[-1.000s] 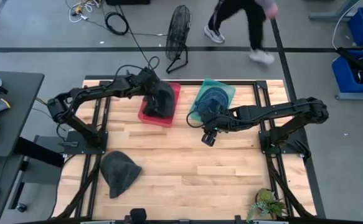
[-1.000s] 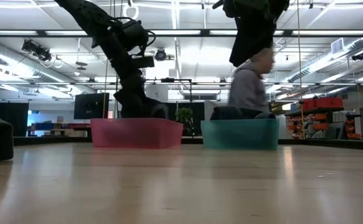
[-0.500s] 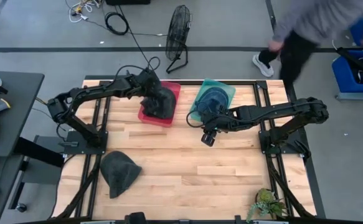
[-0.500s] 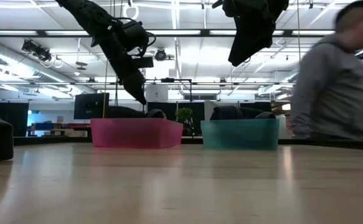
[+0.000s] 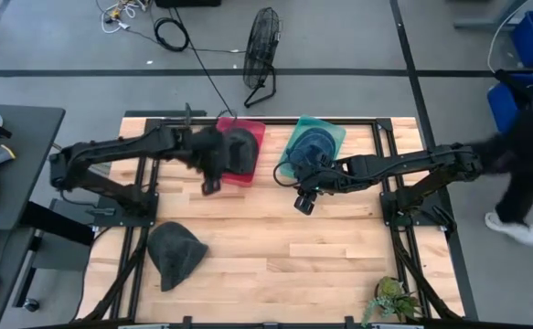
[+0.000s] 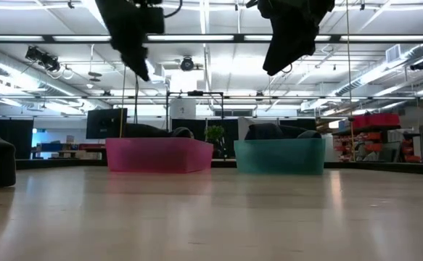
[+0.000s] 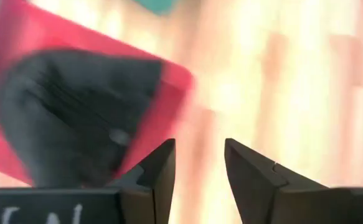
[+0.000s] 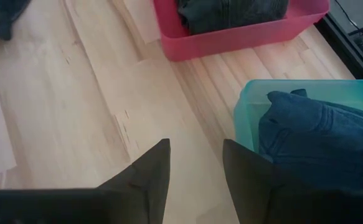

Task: Pick & Place hat
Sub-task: Put the black cap into the red bin

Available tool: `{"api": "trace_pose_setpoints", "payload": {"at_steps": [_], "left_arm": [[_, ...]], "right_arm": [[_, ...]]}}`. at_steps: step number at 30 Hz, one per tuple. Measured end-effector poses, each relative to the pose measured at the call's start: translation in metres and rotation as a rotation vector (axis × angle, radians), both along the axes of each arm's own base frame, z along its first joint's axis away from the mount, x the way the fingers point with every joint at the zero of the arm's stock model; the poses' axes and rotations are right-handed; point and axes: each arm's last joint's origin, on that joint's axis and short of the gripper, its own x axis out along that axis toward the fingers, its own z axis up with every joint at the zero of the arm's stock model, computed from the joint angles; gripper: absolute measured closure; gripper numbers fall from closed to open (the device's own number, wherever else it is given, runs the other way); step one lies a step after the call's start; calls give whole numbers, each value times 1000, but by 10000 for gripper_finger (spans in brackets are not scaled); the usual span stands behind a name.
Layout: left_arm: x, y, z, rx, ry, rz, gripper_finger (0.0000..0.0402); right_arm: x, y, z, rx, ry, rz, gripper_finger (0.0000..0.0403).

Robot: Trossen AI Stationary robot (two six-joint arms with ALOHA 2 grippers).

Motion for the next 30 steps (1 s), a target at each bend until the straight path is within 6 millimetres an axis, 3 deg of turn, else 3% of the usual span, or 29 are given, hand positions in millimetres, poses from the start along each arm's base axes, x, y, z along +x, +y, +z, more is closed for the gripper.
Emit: {"api": "trace_pose_setpoints", "payload": {"at_steps": [5, 15, 22, 30], "left_arm": [[-19, -41, -12, -132, 53, 72, 266], [-53, -110, -62, -251, 292, 206, 266], [-74, -144, -81, -288, 375, 312, 266], [-90, -171, -87, -288, 379, 352, 266]], "right_arm": [[0, 0, 0, -1, 3, 0, 253], [-1, 0, 0, -19, 16, 26, 253], [0, 0, 0, -19, 15, 26, 253], [0, 0, 0, -15, 12, 21, 253]]}}
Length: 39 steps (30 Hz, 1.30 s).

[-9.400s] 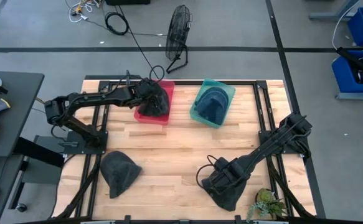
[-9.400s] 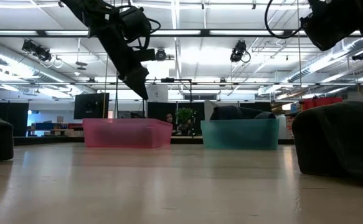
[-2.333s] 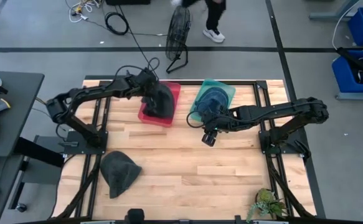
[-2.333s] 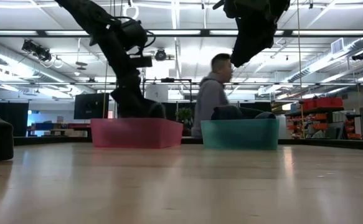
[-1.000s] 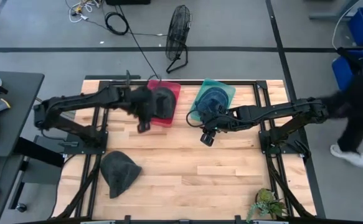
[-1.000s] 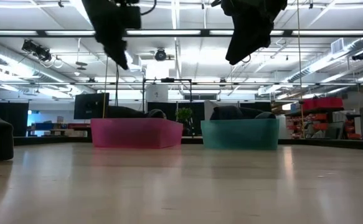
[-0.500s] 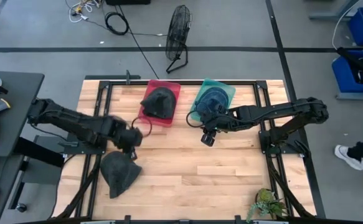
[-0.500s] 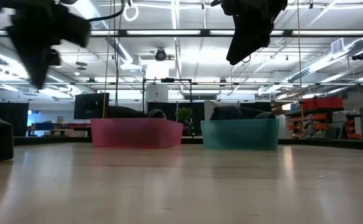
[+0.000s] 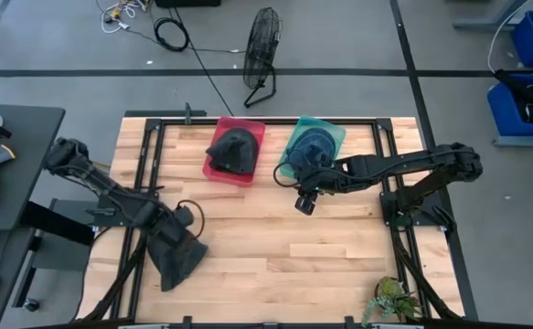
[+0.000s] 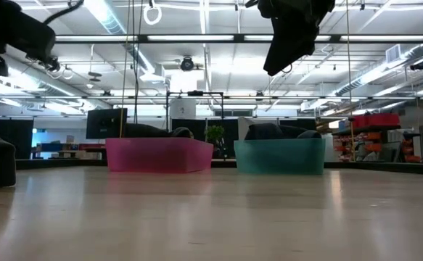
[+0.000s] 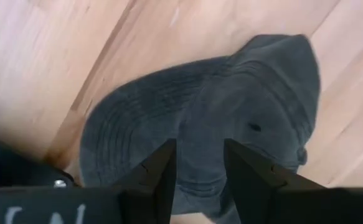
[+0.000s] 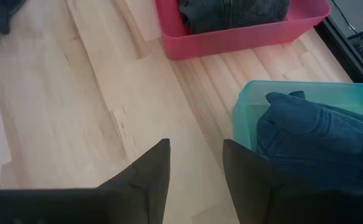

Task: Pick & Place hat
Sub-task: Put the black cap into the red bin

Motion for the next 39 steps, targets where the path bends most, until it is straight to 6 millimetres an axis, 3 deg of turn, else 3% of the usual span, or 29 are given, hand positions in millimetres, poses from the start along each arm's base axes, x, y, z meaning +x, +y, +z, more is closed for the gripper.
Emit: {"api": "trace_pose_setpoints", "payload": {"at_steps": [8, 14, 20, 25, 32, 39], "left_arm": [[-9, -18, 0, 31, -62, -10, 264], [-12, -23, -1, 72, -92, -47, 231], [-8, -32, -16, 130, -31, -76, 196], [-2, -39, -32, 177, 19, -115, 192], [5, -41, -45, 219, 67, -171, 247], [13, -31, -44, 355, 17, -344, 383]], "right_arm": [[0, 0, 0, 0, -3, 0, 253], [1, 0, 1, 2, -15, 0, 253], [1, 0, 1, 2, -18, 0, 253], [1, 0, 1, 2, -18, 0, 253], [2, 0, 1, 2, -21, 0, 253], [2, 0, 1, 2, -21, 0, 253]]}}
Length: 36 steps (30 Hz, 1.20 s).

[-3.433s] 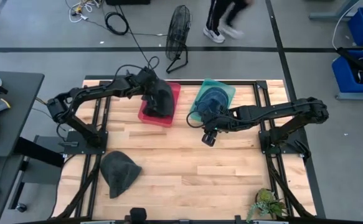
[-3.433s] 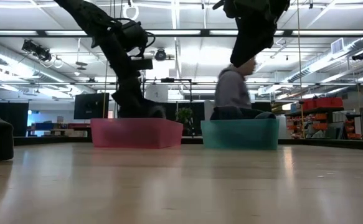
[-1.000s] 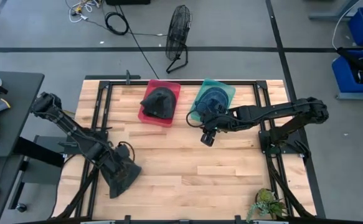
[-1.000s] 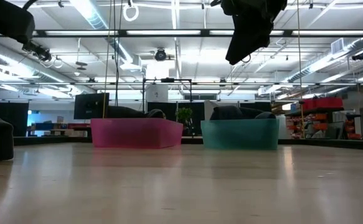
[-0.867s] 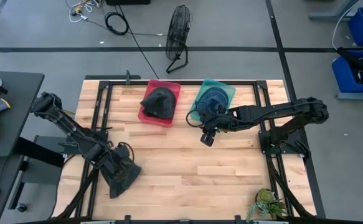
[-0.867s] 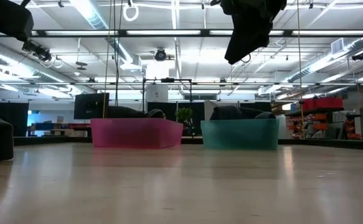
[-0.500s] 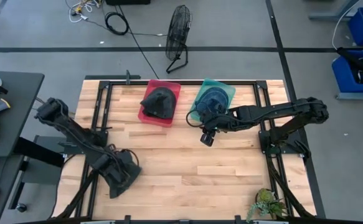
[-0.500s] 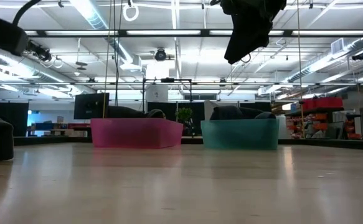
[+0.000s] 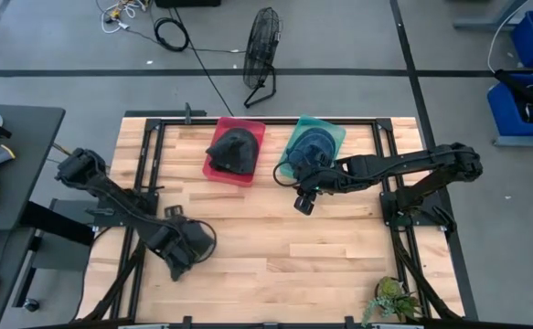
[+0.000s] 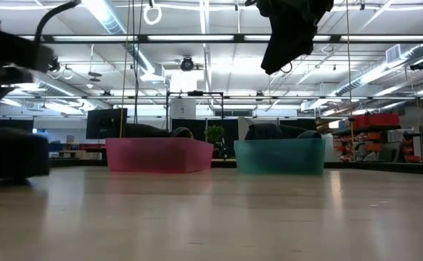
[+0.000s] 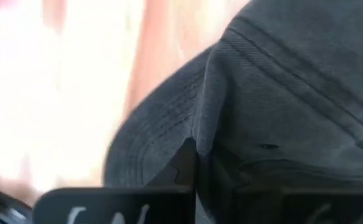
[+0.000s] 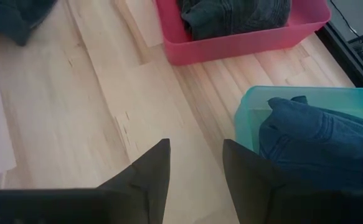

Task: Pick & Place hat
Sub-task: Put the black cap into the red bin

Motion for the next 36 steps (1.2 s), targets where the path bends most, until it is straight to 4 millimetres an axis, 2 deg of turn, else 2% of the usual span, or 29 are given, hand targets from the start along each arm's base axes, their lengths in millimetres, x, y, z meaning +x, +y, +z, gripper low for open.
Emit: {"api": "trace_pose_setpoints", "payload": {"at_steps": [3, 8, 11, 14, 18, 23, 29, 33, 36], "left_arm": [[12, 2, 13, 37, -42, -114, 384], [39, 8, 57, 168, -87, -365, 387], [54, 20, 84, 288, -101, -448, 386], [68, 38, 100, 381, -77, -521, 381], [81, 71, 106, 442, 27, -615, 383], [95, 121, 108, 493, 101, -630, 387], [117, 185, 119, 606, 13, -687, 388], [120, 225, 117, 533, -77, -833, 389], [118, 251, 108, 446, -129, -818, 389]], "right_arm": [[0, 0, 0, 0, 1, 1, 253], [-1, 1, -1, 22, 12, 16, 253], [-1, 1, -1, 38, 9, 10, 253], [-1, 1, -1, 44, 13, 0, 253], [-2, 1, -1, 44, 16, 0, 253], [-2, 1, -2, 42, 22, 0, 253], [-2, 1, -2, 37, 24, 5, 253], [-2, 1, -2, 36, 28, 5, 253], [-2, 1, -2, 36, 28, 4, 253]]}}
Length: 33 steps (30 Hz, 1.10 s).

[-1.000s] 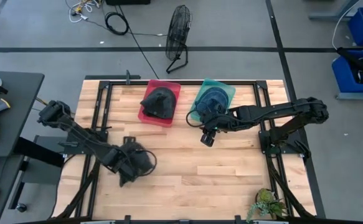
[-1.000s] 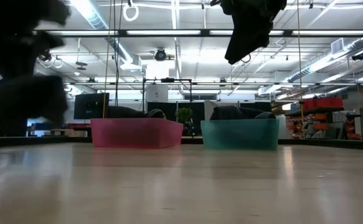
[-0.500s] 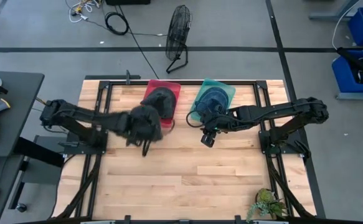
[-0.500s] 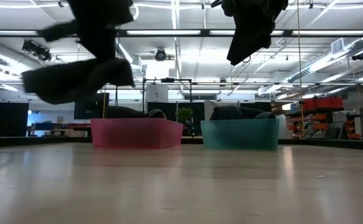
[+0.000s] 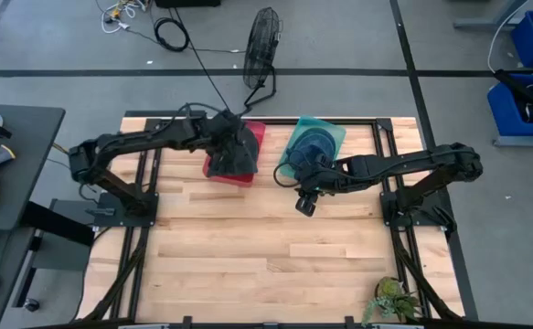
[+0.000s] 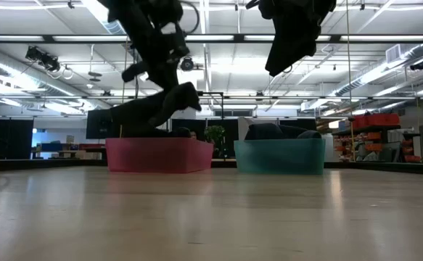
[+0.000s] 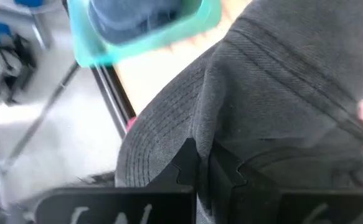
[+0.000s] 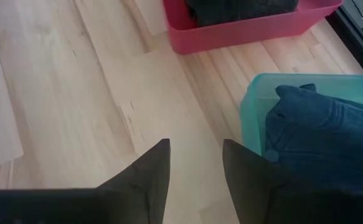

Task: Pick & Place hat
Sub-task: Put the black cap into the red bin

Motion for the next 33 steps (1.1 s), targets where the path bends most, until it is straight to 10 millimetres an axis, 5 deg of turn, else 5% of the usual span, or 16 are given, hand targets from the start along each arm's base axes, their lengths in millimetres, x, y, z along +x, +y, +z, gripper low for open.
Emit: {"api": "trace_pose_setpoints", "payload": {"at_steps": [5, 16, 33], "left_arm": [[5, 29, -24, -38, 35, 84, 389], [29, 44, -77, -110, 107, 185, 365], [21, 36, -64, -98, 87, 334, 270]], "right_arm": [[-1, 0, 0, -1, 7, -4, 253], [-1, 0, 0, -6, 8, -7, 253], [-1, 0, 0, -3, 5, -10, 253]]}}
